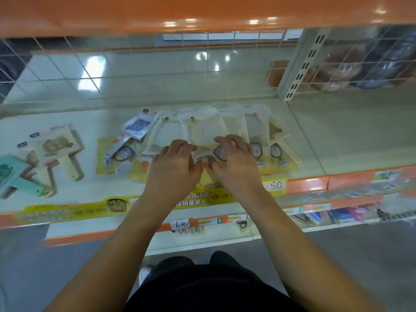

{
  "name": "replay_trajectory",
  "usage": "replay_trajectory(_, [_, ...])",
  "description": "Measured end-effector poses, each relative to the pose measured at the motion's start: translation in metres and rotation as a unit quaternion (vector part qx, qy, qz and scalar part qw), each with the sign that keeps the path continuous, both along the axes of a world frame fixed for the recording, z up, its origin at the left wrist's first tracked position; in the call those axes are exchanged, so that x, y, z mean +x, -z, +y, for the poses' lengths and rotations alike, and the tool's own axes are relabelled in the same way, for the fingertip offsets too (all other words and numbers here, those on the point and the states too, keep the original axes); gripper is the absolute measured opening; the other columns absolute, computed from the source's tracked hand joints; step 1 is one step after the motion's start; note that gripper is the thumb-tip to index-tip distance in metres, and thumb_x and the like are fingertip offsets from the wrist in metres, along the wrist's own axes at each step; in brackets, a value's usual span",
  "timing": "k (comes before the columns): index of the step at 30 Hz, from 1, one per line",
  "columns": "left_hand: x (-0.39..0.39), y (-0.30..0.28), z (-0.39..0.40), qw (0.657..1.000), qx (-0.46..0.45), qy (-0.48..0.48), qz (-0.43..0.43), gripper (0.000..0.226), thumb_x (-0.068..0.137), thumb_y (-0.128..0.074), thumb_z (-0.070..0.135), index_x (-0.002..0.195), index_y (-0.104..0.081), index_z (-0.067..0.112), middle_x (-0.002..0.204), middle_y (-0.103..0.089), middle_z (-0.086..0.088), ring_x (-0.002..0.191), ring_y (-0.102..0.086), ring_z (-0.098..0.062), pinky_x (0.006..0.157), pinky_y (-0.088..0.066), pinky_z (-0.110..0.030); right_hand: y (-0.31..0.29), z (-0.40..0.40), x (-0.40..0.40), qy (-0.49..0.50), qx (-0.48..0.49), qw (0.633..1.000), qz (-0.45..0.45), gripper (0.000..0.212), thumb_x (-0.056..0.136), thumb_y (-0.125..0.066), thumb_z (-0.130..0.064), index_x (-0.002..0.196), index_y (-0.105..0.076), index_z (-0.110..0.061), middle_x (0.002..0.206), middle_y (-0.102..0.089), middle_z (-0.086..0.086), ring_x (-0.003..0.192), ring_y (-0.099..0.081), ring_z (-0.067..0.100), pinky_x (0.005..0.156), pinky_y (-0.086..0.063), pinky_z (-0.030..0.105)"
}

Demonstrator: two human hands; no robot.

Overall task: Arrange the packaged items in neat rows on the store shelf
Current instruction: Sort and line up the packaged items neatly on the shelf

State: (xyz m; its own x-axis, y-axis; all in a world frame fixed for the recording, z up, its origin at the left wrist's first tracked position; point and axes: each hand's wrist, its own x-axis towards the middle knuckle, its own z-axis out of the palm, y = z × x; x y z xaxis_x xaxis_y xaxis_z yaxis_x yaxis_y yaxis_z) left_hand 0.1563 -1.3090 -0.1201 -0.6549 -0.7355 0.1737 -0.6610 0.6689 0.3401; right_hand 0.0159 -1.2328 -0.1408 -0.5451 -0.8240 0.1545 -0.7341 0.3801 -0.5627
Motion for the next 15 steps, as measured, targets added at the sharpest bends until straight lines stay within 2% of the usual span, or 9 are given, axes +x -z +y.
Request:
replay_trajectory(6, [0.013, -0.002, 0.001, 1.0, 0.017, -0.026, 0.002, 0.036, 0.087, -0.048, 0.039, 0.11, -0.063, 0.016, 0.113, -0.06, -0.004, 0.096, -0.061, -0.032, 0.079, -0.052, -0.044, 0.005, -0.01, 0.003, -0.024, 0.029, 0.999, 0.028, 0.058, 0.085, -0.067, -0.045, 0.137, -0.05, -0.028, 0.147, -0.036, 0.006, 0.133, -0.036, 0.034, 0.105, -0.038, 0.047])
replay_trajectory(8, [0.022, 0.0, -0.005, 1.0, 0.018, -0.023, 0.006, 0.042, 0.087, -0.043, 0.044, 0.112, -0.063, 0.016, 0.115, -0.06, -0.004, 0.097, -0.061, -0.031, 0.081, -0.051, -0.044, 0.01, -0.02, 0.006, -0.02, 0.038, 0.998, 0.038, 0.059, 0.084, -0.068, -0.046, 0.137, -0.049, -0.029, 0.15, -0.032, 0.009, 0.134, -0.036, 0.037, 0.106, -0.037, 0.051])
replay_trajectory(12, [0.034, 0.006, -0.02, 1.0, 0.014, -0.021, 0.01, 0.044, 0.086, -0.039, 0.044, 0.11, -0.062, 0.016, 0.114, -0.059, -0.004, 0.095, -0.061, -0.031, 0.078, -0.051, -0.042, 0.014, -0.037, 0.01, 0.006, 0.14, 0.99, 0.034, 0.067, 0.086, -0.063, -0.053, 0.145, -0.033, -0.039, 0.158, -0.013, 0.009, 0.143, -0.014, 0.037, 0.114, -0.027, 0.05])
replay_trajectory(15, [0.036, 0.004, -0.028, 0.999, 0.036, -0.017, 0.019, 0.047, 0.083, -0.036, 0.046, 0.111, -0.061, 0.017, 0.117, -0.057, -0.002, 0.099, -0.059, -0.029, 0.079, -0.049, -0.04, 0.012, -0.04, 0.012, 0.014, 0.171, 0.985, 0.034, 0.067, 0.087, -0.061, -0.055, 0.145, -0.03, -0.043, 0.16, -0.007, 0.01, 0.145, -0.009, 0.037, 0.114, -0.025, 0.051])
